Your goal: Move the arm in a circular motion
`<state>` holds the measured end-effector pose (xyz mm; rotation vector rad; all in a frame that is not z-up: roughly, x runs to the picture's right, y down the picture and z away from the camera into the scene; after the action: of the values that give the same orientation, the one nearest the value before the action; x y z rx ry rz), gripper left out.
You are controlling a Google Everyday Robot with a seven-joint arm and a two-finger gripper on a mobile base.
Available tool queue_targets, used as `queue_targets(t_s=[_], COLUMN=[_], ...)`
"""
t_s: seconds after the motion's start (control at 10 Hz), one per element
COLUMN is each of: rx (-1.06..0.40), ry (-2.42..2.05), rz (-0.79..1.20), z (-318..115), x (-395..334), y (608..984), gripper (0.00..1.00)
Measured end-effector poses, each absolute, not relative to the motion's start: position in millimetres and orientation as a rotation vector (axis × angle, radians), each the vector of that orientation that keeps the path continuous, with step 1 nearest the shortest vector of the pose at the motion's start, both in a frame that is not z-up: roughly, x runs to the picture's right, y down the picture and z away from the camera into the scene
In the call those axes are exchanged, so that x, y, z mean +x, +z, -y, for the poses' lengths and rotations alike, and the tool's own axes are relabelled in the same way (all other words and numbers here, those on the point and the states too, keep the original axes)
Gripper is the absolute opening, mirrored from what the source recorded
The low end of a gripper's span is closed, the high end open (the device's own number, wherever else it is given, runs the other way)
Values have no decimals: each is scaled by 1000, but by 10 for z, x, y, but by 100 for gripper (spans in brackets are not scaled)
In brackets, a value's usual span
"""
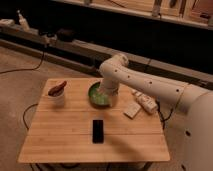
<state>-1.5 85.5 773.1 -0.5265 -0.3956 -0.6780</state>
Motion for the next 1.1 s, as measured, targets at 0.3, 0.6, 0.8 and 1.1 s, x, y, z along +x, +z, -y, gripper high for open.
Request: queue_targets(t_s=[0.3, 0.6, 0.8, 1.1], rx=[-670, -770, -737, -632], ry=[-759, -613, -418, -169], rz=[470, 357, 212, 69], z=[-1721, -2072, -1883, -1289], x=[256, 1239, 2122, 3137], y=[7222, 7138, 7152, 7381], gripper=[65, 65, 65, 65])
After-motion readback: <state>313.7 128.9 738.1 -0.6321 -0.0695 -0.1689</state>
